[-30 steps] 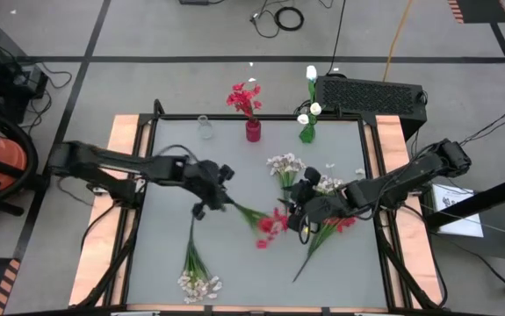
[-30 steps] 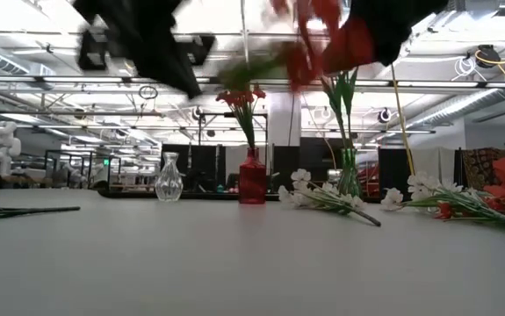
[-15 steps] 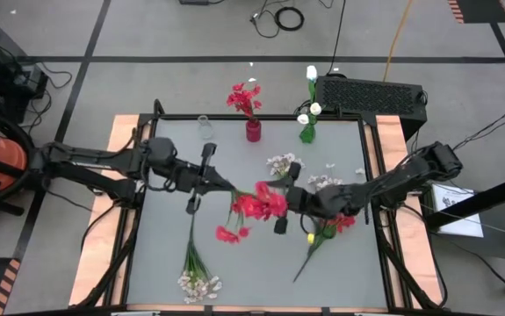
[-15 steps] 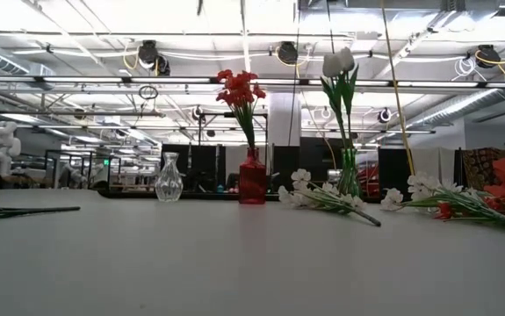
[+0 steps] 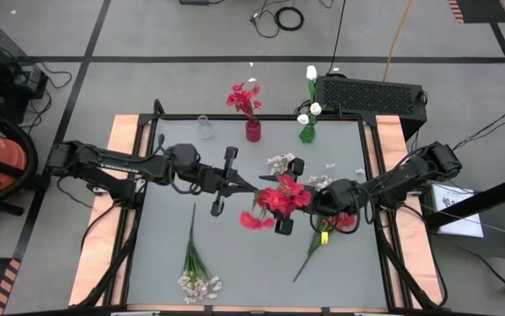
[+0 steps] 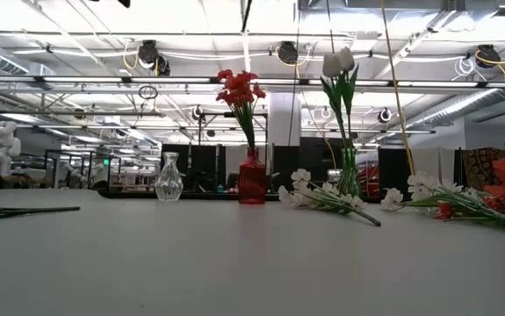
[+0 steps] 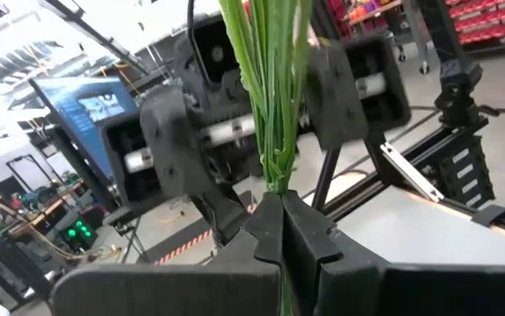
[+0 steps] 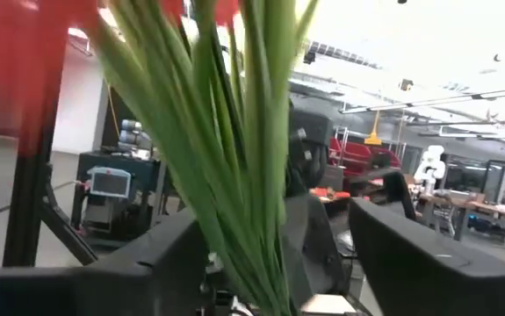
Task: Sort flowers into vase by color
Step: Put the left red flowers into the red vase
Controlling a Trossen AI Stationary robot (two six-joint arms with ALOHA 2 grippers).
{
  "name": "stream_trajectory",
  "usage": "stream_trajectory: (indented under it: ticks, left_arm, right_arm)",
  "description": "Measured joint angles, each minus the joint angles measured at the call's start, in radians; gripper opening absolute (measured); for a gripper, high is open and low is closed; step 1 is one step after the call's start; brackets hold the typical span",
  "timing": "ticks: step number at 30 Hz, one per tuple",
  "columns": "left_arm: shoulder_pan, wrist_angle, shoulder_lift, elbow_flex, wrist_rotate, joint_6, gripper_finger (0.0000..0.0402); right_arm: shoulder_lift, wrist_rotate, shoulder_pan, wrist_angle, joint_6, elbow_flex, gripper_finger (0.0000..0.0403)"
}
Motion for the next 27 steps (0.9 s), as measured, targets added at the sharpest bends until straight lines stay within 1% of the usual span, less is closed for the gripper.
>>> stream_trajectory:
  ticks: [3, 7, 10, 11, 15, 19, 21, 23, 24, 27]
  left_arm:
    - [0.009, -0.009, 0.001, 0.000, -0.001, 0.000, 0.0000]
    - [0.028, -0.013, -0.008, 0.000, -0.006, -0.018, 0.0002]
    - [0.048, -0.013, -0.010, 0.000, -0.043, -0.073, 0.0019]
    - [0.054, -0.026, -0.011, 0.000, -0.069, -0.078, 0.0028]
    - [0.077, -0.121, -0.041, 0.000, -0.228, -0.079, 0.0080]
    - [0.104, -0.222, -0.092, 0.000, -0.376, -0.076, 0.0138]
    - [0.146, -0.247, -0.112, 0.000, -0.436, -0.077, 0.0159]
    - [0.190, -0.242, -0.118, 0.000, -0.469, -0.074, 0.0168]
    - [0.213, -0.252, -0.118, 0.001, -0.471, -0.070, 0.0170]
    - [0.265, -0.349, -0.117, 0.001, -0.467, -0.080, 0.0172]
  right_arm:
    - [0.000, 0.032, 0.007, 0.003, -0.024, 0.000, 0.0203]
    - [0.000, 0.093, 0.016, 0.005, -0.082, 0.000, 0.0103]
    - [0.000, 0.106, 0.016, 0.006, -0.106, 0.000, 0.0026]
    - [-0.003, 0.120, 0.015, 0.004, -0.114, 0.000, 0.0015]
    - [-0.008, 0.246, 0.017, 0.021, -0.132, 0.000, 0.0015]
    - [-0.008, 0.275, 0.001, 0.111, -0.229, 0.000, 0.0005]
    - [-0.009, 0.283, -0.028, 0.168, -0.251, 0.000, 0.0005]
    - [-0.009, 0.292, -0.070, 0.202, -0.251, 0.000, 0.0004]
    - [-0.009, 0.292, -0.093, 0.215, -0.251, 0.000, 0.0003]
    - [-0.009, 0.292, -0.162, 0.225, -0.225, 0.000, 0.0003]
